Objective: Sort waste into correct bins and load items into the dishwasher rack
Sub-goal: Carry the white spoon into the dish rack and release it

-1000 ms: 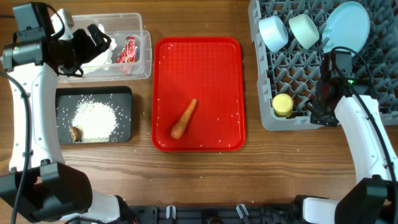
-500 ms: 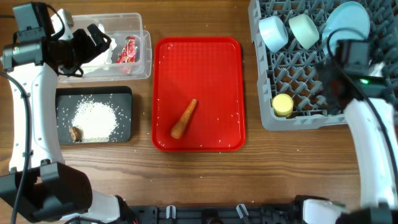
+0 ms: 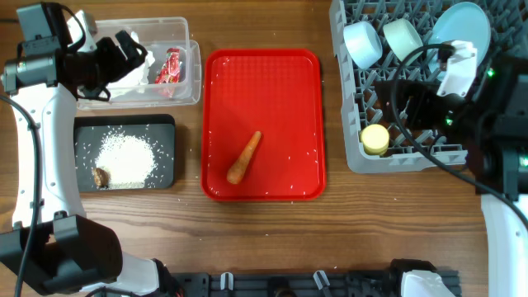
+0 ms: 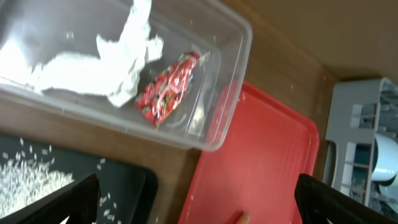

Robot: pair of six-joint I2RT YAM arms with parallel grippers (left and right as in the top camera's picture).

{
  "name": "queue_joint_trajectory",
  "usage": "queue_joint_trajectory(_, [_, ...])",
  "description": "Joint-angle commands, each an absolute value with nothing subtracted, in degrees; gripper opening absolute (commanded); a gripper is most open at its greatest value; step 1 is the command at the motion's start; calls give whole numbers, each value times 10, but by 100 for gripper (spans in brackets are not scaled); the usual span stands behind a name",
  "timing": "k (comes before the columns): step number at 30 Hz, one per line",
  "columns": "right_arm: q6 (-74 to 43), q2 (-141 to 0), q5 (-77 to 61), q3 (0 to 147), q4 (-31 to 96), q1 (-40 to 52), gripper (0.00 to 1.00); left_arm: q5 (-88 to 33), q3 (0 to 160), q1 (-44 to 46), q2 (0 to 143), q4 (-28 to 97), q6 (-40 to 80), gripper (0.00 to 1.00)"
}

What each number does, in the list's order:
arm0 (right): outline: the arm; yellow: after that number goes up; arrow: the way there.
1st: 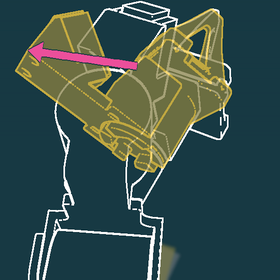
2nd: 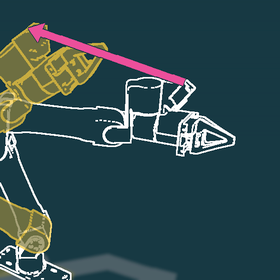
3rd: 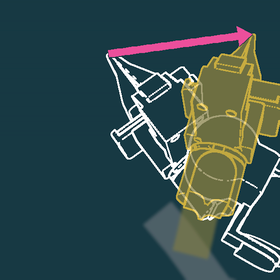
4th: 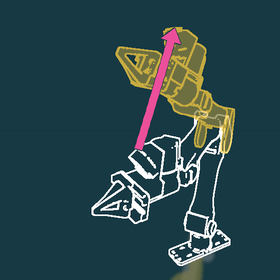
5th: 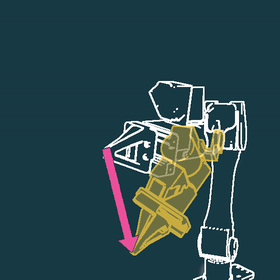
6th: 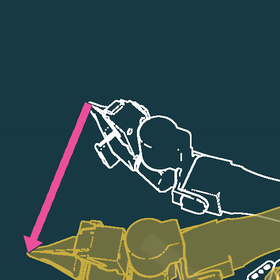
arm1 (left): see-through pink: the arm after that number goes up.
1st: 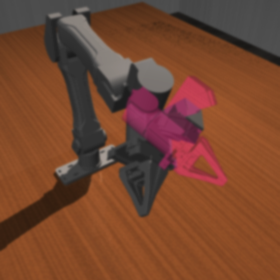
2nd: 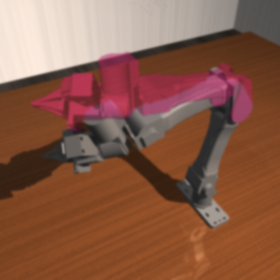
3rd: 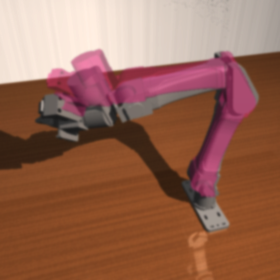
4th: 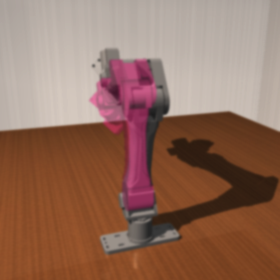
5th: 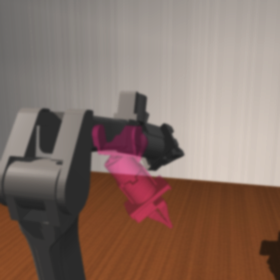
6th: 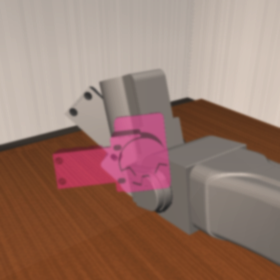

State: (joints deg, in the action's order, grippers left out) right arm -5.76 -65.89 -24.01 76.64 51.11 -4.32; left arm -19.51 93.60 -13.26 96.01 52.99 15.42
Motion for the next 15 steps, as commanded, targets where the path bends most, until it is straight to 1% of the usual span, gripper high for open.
queue_joint_trajectory(1, [-41, -685, -212, 763, 547, -44, 100, -194, 939, -134, 960, 506, 153, 100])
queue_joint_trajectory(4, [-45, -685, -187, 763, 559, -44, 100, -194, 939, -134, 960, 506, 155, 100])
queue_joint_trajectory(9, [-46, -684, -154, 763, 517, -44, 100, -197, 939, -134, 960, 506, 155, 100])
queue_joint_trajectory(14, [-46, -682, -147, 763, 503, -44, 100, -257, 938, -121, 967, 519, 160, 100])
queue_joint_trajectory(15, [-46, -682, -138, 763, 503, -44, 100, -258, 938, -110, 971, 529, 153, 97])
